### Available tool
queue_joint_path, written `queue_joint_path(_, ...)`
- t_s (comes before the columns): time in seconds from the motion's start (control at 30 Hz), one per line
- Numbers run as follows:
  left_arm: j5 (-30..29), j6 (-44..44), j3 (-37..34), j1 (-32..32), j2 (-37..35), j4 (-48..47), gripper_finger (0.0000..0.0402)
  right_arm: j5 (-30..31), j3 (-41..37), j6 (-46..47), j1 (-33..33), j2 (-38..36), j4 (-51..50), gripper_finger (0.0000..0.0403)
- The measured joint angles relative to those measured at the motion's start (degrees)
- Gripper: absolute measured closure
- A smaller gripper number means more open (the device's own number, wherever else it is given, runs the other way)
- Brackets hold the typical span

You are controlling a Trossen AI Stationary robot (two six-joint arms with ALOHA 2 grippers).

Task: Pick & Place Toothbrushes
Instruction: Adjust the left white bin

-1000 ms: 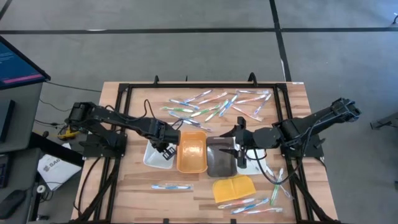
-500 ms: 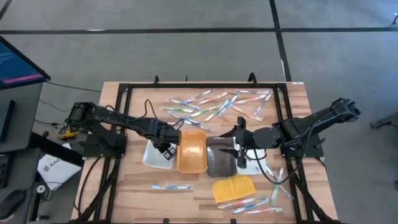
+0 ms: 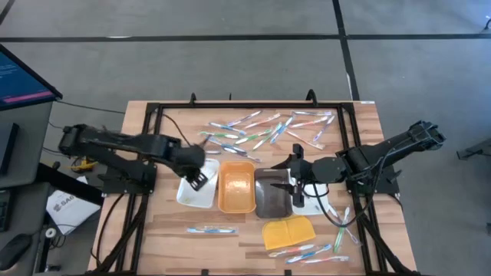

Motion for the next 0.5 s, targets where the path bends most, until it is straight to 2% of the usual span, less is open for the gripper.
queue_joint_path(0.1, -2.51, -4.08, 0.02, -0.21, -3.65, -6.05, 0.0397, 0.01, 0.0, -0.01, -0.01, 0.0, 0.0, 0.0163)
queue_joint_path(0.23, -2.52, -8.97, -0.88, -0.22, -5.0, -13.49, 0.0401, 0.0, 0.0, 0.05, 0.0, 0.0, 0.0, 0.0163)
queue_joint_path(0.5, 3.55, -10.56, -7.85, -0.24, -2.72, -14.75, 0.0402, 0.01, 0.0, 0.44, -0.02, 0.0, -0.02, 0.0163)
